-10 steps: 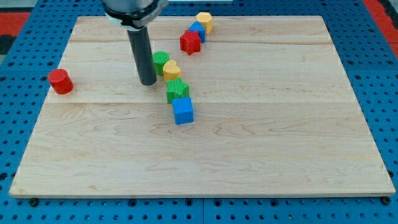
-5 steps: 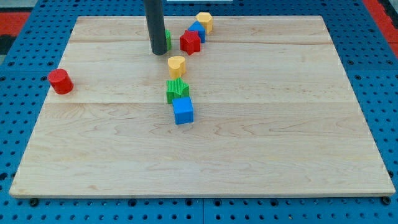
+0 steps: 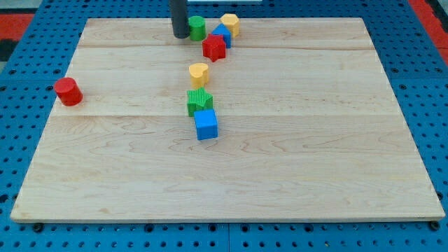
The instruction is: Place the green circle towards the left side of the yellow hexagon
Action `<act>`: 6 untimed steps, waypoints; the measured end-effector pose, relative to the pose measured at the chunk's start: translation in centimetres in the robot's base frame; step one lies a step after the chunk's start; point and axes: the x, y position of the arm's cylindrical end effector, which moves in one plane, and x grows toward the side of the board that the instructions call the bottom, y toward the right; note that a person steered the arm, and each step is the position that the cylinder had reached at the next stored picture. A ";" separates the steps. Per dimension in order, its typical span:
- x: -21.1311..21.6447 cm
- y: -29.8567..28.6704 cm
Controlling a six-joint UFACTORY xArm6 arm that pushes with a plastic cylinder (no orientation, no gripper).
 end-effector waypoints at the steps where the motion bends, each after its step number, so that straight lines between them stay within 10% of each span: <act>1: -0.2 0.0; 6: 16.2 0.2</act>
